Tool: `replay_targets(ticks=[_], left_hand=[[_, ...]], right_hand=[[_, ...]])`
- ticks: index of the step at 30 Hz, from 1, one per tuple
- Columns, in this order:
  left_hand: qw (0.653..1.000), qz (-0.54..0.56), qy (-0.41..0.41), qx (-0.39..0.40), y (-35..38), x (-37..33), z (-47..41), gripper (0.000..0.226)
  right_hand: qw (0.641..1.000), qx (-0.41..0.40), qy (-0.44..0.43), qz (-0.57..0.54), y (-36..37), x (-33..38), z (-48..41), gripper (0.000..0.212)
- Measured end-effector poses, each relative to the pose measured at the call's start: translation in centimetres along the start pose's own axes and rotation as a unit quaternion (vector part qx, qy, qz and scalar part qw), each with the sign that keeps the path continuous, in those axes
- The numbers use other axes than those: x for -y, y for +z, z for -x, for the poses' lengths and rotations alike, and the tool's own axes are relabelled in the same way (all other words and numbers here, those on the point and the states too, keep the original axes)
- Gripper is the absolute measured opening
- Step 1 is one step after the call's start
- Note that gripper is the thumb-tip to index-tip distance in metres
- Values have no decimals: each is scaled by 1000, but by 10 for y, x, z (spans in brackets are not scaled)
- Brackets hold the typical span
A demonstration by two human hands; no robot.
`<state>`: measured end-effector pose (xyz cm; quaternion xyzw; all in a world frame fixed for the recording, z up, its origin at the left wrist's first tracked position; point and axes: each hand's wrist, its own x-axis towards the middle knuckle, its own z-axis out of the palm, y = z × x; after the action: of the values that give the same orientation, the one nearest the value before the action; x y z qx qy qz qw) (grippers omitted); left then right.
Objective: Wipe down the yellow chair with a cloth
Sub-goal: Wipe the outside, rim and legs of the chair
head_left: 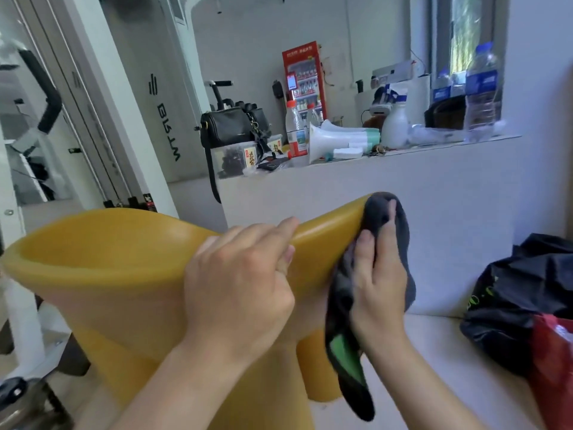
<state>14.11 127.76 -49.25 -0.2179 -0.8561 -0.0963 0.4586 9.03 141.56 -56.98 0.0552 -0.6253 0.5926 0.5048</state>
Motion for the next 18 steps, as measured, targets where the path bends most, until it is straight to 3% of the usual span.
replay_targets(ticks=[4, 7, 9, 11, 13, 15, 16, 18], left_hand=[[1000, 0, -3, 2, 0, -2, 1, 35], [1000, -5, 11, 23, -4, 4, 1, 35], [999, -10, 27, 46, -6, 8, 0, 40], [997, 4, 34, 68, -11, 10, 0, 36], [997, 37, 18, 64, -19, 19, 4, 22], [999, 26, -16, 46, -30, 36, 12, 28], [998, 29, -31, 41, -34, 45, 16, 33], [995, 68, -53, 43, -35, 58, 22, 37]], right_hand=[[982, 64, -141, 111, 2, 10, -8, 44], [991, 39, -69, 108, 0, 10, -68, 43], [992, 27, -54, 115, 10, 22, -59, 40], [981, 41, -131, 141, 20, 36, -13, 38], [945, 87, -261, 179, 19, 41, 17, 41], [901, 143, -351, 211, 6, 33, -5, 41], [901, 151, -345, 217, -3, 23, -23, 39], [967, 118, -172, 146, -17, 4, -60, 31]])
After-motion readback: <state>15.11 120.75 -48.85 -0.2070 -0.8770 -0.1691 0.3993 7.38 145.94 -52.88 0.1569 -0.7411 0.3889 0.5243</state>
